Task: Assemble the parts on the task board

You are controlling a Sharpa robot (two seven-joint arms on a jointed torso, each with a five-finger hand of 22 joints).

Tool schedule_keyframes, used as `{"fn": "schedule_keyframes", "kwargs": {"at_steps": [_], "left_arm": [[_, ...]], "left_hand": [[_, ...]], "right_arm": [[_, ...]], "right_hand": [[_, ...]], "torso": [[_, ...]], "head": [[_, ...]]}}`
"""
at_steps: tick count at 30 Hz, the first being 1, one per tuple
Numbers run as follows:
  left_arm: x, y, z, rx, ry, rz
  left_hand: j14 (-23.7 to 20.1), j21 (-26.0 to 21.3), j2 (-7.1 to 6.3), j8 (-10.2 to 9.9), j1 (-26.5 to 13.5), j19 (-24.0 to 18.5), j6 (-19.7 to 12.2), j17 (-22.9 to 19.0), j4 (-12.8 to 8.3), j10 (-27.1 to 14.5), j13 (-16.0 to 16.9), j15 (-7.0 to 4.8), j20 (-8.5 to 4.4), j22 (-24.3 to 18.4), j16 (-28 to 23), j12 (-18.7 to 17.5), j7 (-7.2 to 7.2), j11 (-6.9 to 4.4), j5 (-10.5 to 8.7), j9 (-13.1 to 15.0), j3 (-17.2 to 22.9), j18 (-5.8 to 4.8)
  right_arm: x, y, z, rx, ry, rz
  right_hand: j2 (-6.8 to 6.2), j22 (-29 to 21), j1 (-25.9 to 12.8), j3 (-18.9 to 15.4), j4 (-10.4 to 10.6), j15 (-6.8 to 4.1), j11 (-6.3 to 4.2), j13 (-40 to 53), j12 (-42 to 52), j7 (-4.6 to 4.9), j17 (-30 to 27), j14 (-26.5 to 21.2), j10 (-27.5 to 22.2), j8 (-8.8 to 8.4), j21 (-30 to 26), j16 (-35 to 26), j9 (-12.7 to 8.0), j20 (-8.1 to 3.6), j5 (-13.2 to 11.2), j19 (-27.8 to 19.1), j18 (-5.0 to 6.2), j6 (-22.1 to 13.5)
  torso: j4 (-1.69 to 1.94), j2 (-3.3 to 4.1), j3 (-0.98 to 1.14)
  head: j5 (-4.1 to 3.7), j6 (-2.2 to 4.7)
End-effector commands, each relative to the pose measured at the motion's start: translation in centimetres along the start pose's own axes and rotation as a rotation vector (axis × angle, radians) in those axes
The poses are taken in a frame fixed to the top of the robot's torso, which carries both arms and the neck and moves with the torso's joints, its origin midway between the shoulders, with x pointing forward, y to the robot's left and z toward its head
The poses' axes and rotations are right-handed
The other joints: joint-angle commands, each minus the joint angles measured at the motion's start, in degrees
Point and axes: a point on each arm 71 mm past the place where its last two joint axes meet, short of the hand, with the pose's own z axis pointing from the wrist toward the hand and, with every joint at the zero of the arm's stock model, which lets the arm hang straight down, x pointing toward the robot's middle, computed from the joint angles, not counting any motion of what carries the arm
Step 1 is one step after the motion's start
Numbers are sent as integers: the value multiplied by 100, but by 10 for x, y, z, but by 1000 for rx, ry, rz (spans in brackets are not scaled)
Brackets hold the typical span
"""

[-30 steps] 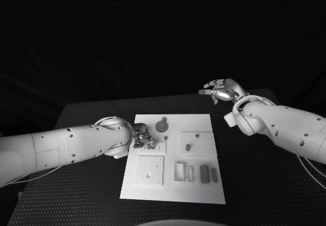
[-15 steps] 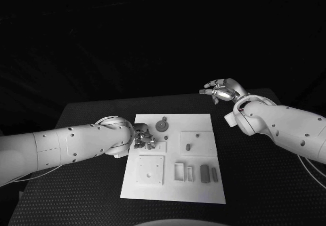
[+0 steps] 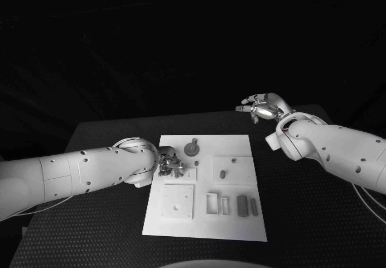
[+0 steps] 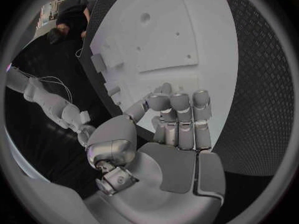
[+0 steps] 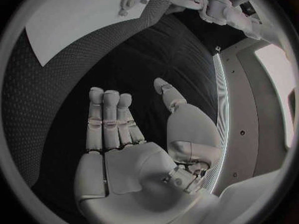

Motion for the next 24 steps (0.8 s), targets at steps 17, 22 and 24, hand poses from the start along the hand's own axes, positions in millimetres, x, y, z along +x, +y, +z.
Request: {"fn": "schedule_keyframes", "kwargs": {"at_steps": [17,22,24], "left_arm": [[1,1,1,3,2,-10],[1,1,1,1,4,-14],[1,2,1,-2,5,-13]], "left_hand": [[12,-15,69,79,92,45,970,-29,-15,-117,-22,10,-713,52,84,97,-518,-162,360,5,67,-27],[11,-14,96,103,24,38,987,-35,-25,-125,-18,16,-708,79,115,141,-525,-168,560,9,73,-22],[12,-10,101,112,13,36,994,-36,-28,-128,-17,20,-708,91,129,157,-530,-173,638,12,88,-18]], "right_arm": [[2,1,0,-5,16,1],[2,1,0,-6,17,1],[2,1,0,-6,16,1]], "right_hand": [[75,9,-5,2,-15,-4,85,-19,44,136,-11,-60,-755,38,-37,36,-11,12,23,-25,167,173],[75,9,-5,2,-15,-4,85,-21,45,136,-12,-60,-756,39,-38,37,-12,12,24,-25,167,173],[75,9,-5,2,-15,-4,85,-22,46,136,-12,-61,-756,39,-38,37,-12,12,24,-26,167,173]], "torso": [[1,2,-1],[0,1,3],[-2,1,4]], "head": [[4,-14],[8,-16],[12,-18]]}}
